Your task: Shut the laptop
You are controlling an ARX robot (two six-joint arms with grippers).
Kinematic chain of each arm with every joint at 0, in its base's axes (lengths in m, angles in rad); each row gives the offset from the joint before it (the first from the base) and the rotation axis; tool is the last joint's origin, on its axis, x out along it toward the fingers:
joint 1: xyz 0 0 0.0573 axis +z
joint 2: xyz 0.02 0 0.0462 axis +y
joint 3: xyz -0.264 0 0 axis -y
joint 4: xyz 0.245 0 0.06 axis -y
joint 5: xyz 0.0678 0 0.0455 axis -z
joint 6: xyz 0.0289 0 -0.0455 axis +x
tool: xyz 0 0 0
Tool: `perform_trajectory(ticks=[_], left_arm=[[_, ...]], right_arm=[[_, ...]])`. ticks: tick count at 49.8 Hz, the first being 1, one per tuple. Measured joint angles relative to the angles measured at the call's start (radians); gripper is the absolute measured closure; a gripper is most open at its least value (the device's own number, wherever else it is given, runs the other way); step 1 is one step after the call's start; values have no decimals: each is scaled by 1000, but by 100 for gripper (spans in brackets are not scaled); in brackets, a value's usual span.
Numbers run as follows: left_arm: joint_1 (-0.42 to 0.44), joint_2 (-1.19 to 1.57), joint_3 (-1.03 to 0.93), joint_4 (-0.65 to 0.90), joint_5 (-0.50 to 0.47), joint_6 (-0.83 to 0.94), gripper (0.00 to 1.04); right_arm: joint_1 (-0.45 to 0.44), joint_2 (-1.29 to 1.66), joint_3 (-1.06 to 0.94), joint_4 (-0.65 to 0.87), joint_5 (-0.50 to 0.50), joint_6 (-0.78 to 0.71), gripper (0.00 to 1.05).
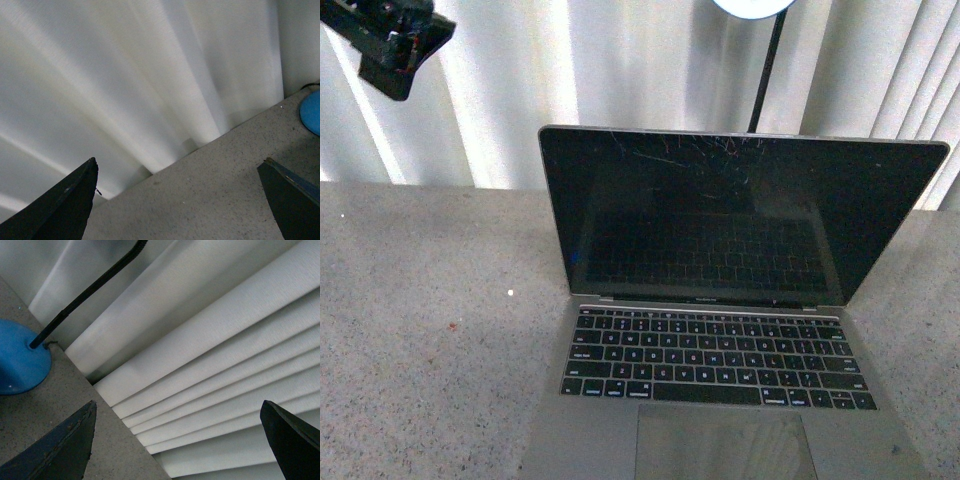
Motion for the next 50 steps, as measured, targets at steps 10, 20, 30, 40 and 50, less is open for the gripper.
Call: perform_trajectory(ticks=[10, 20, 30, 40, 50], left_arm=[[-38, 107, 189, -149, 50, 276, 7], [-62, 177, 319, -317, 132, 452, 7], [-77, 214, 417, -469, 186, 533, 8], [-97, 238, 482, -632, 219, 591, 36], [-114, 274, 529, -723, 246, 647, 70]], right_arm=[[-5, 84, 144, -164, -116, -190, 7], [-1, 142, 289, -408, -211, -416, 7], [12, 179, 360, -568, -226, -558, 7], [29, 204, 378, -681, -224, -659, 28], [42, 240, 396, -734, -224, -713, 62]])
